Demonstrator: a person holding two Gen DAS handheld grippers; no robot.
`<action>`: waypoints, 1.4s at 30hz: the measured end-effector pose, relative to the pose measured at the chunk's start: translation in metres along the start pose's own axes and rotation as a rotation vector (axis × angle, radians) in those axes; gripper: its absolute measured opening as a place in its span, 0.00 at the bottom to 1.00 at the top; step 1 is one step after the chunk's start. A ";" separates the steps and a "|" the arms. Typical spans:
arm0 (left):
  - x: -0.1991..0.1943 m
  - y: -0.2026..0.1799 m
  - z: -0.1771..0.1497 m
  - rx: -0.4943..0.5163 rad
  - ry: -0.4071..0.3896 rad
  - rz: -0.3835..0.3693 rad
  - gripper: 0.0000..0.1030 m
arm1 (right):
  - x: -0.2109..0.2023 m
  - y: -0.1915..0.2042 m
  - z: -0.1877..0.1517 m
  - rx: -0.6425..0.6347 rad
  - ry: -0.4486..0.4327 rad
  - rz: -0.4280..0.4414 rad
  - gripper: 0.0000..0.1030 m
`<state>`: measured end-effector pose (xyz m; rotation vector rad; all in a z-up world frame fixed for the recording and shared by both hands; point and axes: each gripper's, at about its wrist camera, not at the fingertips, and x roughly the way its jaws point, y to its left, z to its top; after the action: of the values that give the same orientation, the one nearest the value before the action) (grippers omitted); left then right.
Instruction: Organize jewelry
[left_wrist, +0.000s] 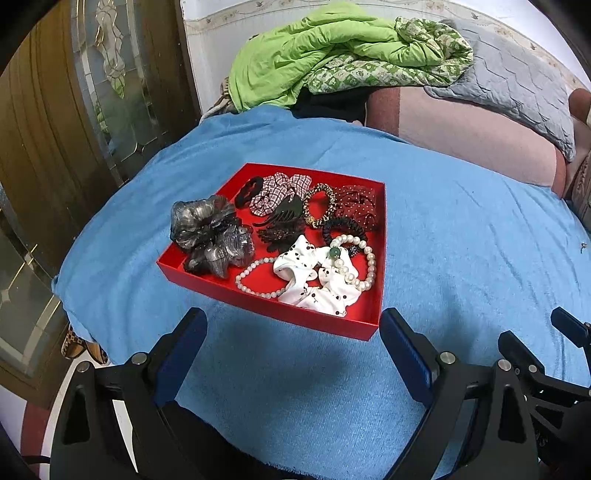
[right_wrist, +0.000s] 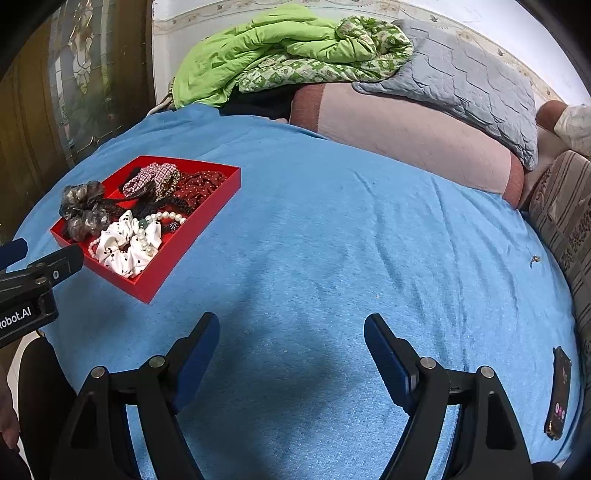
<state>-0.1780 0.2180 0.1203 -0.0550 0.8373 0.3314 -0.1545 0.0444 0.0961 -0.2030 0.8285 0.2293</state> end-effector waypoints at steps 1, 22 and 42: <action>0.000 0.000 0.000 0.001 -0.001 0.001 0.91 | 0.000 0.000 0.000 -0.001 -0.001 0.000 0.82; 0.004 0.007 0.005 -0.013 0.018 -0.012 0.91 | 0.003 0.001 -0.003 0.005 0.017 0.006 0.82; 0.012 0.014 -0.002 -0.028 0.033 -0.026 0.91 | 0.003 0.015 -0.007 -0.027 -0.017 -0.004 0.83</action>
<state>-0.1760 0.2338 0.1110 -0.0976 0.8635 0.3190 -0.1621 0.0572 0.0881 -0.2279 0.8083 0.2388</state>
